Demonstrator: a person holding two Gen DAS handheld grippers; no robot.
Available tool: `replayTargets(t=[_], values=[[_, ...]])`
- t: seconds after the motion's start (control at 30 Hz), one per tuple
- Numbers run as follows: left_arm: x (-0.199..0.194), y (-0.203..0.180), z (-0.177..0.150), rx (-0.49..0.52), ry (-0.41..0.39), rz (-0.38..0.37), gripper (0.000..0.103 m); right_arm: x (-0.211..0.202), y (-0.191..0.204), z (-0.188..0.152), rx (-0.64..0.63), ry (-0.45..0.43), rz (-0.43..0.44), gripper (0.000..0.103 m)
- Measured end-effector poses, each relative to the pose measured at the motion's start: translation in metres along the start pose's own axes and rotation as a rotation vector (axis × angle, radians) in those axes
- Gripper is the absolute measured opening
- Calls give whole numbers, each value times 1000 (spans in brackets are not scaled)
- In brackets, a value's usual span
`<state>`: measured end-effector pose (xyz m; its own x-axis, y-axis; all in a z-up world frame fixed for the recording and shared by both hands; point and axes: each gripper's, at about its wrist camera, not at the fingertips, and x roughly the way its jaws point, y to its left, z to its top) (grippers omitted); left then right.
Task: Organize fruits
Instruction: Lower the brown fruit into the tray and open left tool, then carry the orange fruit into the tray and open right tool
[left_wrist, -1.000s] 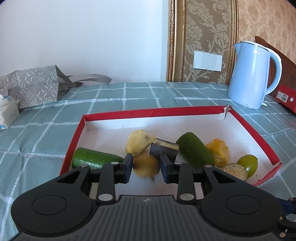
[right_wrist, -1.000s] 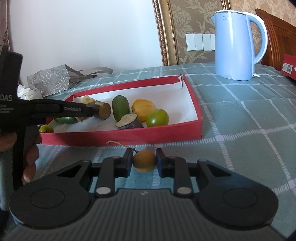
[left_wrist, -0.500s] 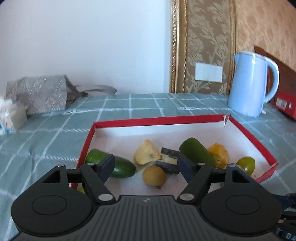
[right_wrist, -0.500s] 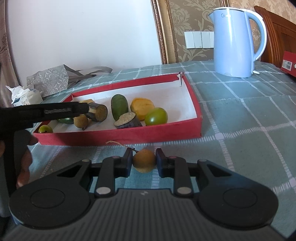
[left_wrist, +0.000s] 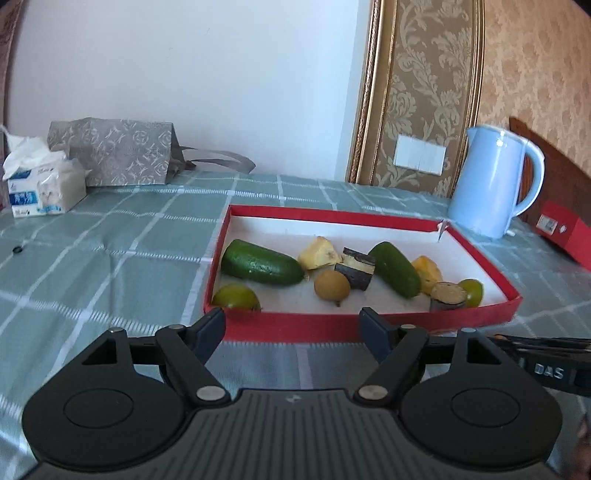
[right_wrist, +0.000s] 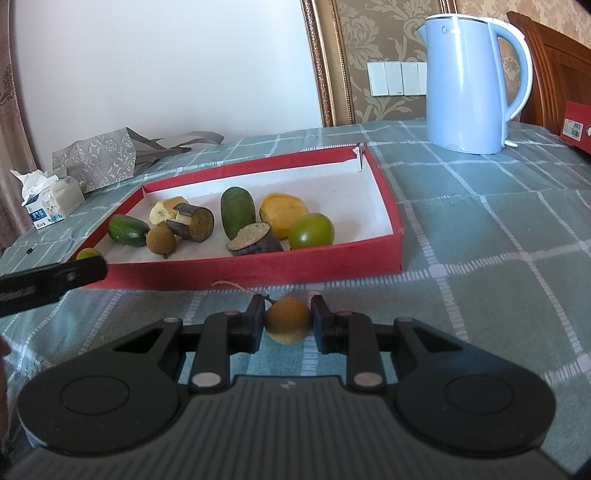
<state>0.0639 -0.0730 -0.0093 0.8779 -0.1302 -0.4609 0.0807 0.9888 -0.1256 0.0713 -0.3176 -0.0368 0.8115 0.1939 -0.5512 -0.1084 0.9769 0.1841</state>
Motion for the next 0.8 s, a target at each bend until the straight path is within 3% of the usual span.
replayTargets(t=[0.33,0.47,0.8], values=[[2,-10,-15,69,84,-33,79,-3,3,-2,-12,-14,-24,25],[10,-7,-16,43,132,-34,79,-8,8,0,-32,-28,-21,25],[20,-17,-14,82,140,-17,84,-26,1,26,-73,-98,-63,25]])
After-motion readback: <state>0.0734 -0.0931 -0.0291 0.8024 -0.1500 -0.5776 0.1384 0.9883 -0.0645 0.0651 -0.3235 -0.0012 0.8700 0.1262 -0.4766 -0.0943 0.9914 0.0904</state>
